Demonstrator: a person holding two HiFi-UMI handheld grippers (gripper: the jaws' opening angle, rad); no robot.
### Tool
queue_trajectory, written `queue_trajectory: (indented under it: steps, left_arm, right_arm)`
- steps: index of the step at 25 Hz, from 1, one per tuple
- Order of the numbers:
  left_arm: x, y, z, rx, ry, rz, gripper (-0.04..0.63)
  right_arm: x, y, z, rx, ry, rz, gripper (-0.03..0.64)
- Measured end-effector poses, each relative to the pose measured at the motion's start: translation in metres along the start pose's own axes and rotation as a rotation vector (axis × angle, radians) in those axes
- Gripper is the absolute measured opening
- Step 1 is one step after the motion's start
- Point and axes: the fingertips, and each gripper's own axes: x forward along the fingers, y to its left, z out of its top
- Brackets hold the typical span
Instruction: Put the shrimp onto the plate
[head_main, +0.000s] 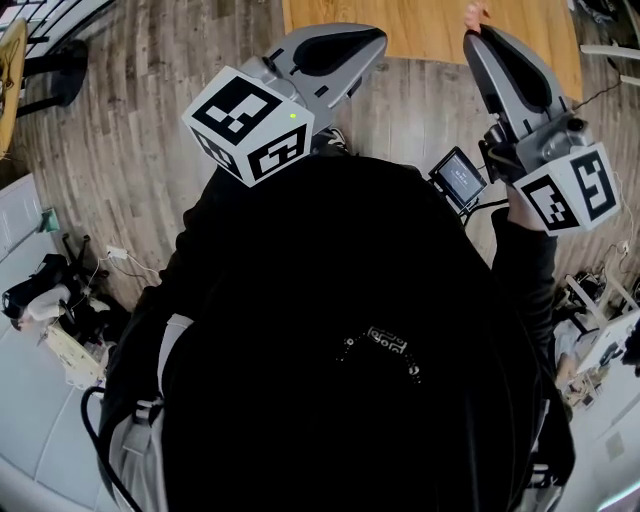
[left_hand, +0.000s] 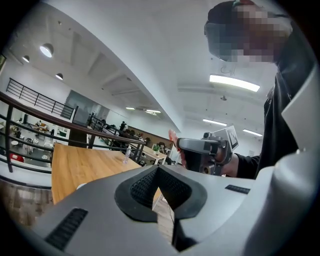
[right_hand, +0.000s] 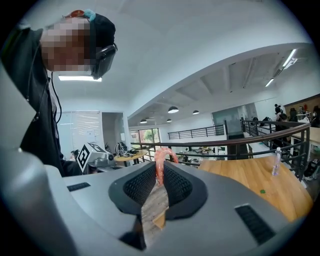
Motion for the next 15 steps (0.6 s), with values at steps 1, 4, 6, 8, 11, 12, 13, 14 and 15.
queue_trajectory:
  steps: [1,4,6,8,11,12,13,14,15]
  left_arm:
    - [0.0,0.003,-0.001,-0.004,0.0,-0.003,-0.002]
    - [0.0,0.011,0.002,-0.009,-0.002,-0.009,-0.002]
    - [0.002,0.014,0.004,-0.017,-0.007,-0.01,-0.002]
    - [0.004,0.016,0.005,-0.023,-0.01,-0.007,-0.002]
    - [0.008,0.02,0.006,-0.026,-0.008,-0.004,-0.002]
    - [0.009,0.021,0.006,-0.025,-0.008,-0.001,-0.002]
    - [0.01,0.023,0.007,-0.025,-0.008,0.003,-0.002]
    - [0.01,0.025,0.007,-0.025,-0.009,0.008,-0.002]
    - [0.011,0.026,0.008,-0.026,-0.011,0.014,-0.002]
  right_arm:
    - [0.002,0.0,0.0,0.004,0.0,-0.004,0.058]
    - [0.008,0.001,0.003,0.006,0.0,-0.01,0.058]
    - [0.012,0.0,0.004,0.009,0.005,-0.014,0.058]
    - [0.016,0.0,0.001,0.012,0.017,-0.008,0.058]
    - [0.025,0.0,0.002,0.002,0.032,0.014,0.058]
    - [0.028,0.0,0.003,-0.003,0.033,0.019,0.058]
    - [0.031,-0.001,0.005,-0.008,0.032,0.021,0.058]
    - [0.034,-0.002,0.006,-0.012,0.028,0.02,0.058]
    - [0.036,-0.004,0.008,-0.013,0.022,0.016,0.058]
